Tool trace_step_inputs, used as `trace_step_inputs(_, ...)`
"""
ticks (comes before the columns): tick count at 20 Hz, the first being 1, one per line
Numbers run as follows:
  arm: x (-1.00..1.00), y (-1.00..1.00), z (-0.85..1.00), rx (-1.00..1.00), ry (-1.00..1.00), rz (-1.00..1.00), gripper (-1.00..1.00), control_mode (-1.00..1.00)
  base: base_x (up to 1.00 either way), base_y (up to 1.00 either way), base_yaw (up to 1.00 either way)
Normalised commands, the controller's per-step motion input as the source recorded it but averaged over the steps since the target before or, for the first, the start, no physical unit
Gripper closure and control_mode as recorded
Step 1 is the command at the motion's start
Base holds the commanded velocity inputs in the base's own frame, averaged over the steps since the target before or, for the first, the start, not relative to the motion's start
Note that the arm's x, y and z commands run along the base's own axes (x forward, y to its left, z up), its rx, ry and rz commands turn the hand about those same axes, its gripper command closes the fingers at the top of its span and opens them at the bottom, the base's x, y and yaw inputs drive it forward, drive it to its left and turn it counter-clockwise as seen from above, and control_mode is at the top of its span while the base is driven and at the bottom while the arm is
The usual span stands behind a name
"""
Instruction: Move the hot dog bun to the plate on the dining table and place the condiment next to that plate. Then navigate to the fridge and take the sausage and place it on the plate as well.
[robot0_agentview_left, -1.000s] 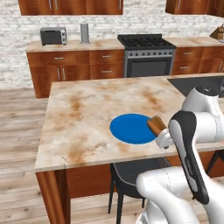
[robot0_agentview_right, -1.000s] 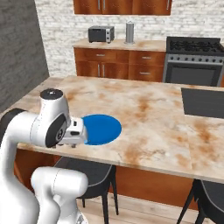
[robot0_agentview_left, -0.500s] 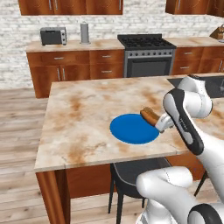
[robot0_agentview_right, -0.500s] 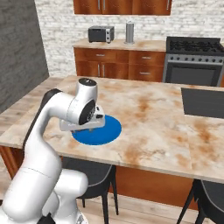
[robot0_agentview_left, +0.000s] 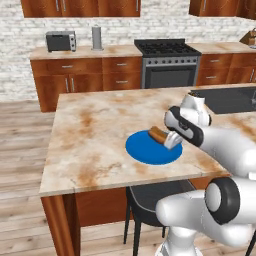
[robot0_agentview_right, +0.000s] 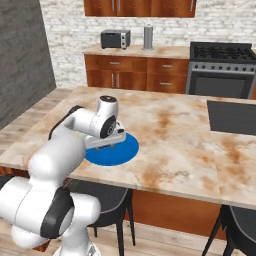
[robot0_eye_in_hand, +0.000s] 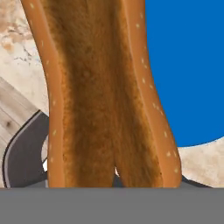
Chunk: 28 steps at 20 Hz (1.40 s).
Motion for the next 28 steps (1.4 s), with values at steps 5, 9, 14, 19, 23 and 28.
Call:
trace_step_inputs(5,0.79,0.15,-0.43,-0.11,0.01,-0.16,1.00,-1.00,0.00,0.00,0.00)
trace_step_inputs(9,0.11,-0.07,-0.17,-0.06,0.02,-0.38,1.00,-1.00,0.00,0.00,0.00)
trace_step_inputs(14,0.20,0.00,-0.13,0.00,0.01,-0.11,1.00,-1.00,0.00,0.00,0.00)
trace_step_inputs(19,0.72,0.00,-0.41,-0.03,0.02,0.00,1.00,-1.00,0.00,0.00,0.00)
trace_step_inputs(23,0.43,0.01,-0.44,-0.01,0.00,0.02,1.00,-1.00,0.00,0.00,0.00)
trace_step_inputs(28,0.00,0.00,-0.33,0.00,0.00,0.00,1.00,-1.00,0.00,0.00,0.00)
